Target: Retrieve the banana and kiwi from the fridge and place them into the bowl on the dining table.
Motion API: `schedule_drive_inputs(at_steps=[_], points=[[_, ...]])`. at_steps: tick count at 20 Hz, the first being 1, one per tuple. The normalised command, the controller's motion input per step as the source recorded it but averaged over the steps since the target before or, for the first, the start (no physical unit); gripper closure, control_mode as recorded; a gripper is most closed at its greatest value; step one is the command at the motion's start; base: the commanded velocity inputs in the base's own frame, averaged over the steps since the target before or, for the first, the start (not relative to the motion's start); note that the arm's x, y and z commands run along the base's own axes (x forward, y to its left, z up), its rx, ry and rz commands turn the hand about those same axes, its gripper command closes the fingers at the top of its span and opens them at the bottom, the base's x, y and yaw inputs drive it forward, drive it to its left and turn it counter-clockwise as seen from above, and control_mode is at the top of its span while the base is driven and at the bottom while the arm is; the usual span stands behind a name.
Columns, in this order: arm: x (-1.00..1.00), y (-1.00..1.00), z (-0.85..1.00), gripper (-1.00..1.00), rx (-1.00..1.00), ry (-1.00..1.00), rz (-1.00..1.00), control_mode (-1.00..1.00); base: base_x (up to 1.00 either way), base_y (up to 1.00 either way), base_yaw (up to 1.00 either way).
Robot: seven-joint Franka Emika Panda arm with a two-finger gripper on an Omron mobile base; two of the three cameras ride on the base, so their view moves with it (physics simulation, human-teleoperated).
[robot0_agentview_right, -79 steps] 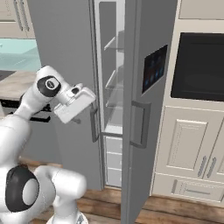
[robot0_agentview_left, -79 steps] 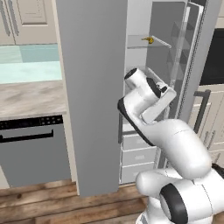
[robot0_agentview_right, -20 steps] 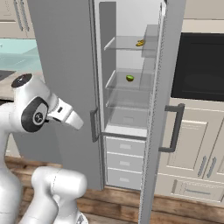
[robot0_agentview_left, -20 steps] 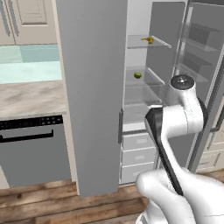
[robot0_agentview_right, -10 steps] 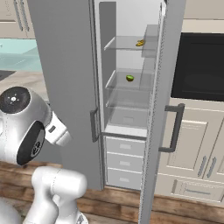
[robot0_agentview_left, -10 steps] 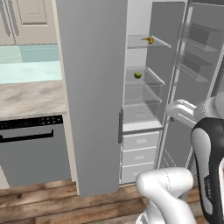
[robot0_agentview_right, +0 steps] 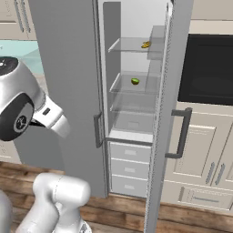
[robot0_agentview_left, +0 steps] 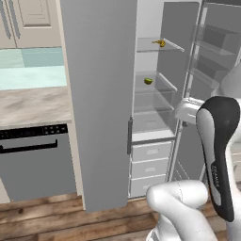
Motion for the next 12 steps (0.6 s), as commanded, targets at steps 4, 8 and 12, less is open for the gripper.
schedule_drive_inputs(at_steps=[4,8,12], points=[[0.0,0.09,0.0,-1.0,-0.25,0.21,0.0,-1.0,0.0,0.0,0.0],[0.0,0.0,-0.02,-1.0,-0.21,0.09,0.0,-1.0,0.0,0.0,0.0],[0.0,-0.26,-0.14,-1.0,0.0,-0.02,0.0,-1.0,0.0,0.0,0.0]])
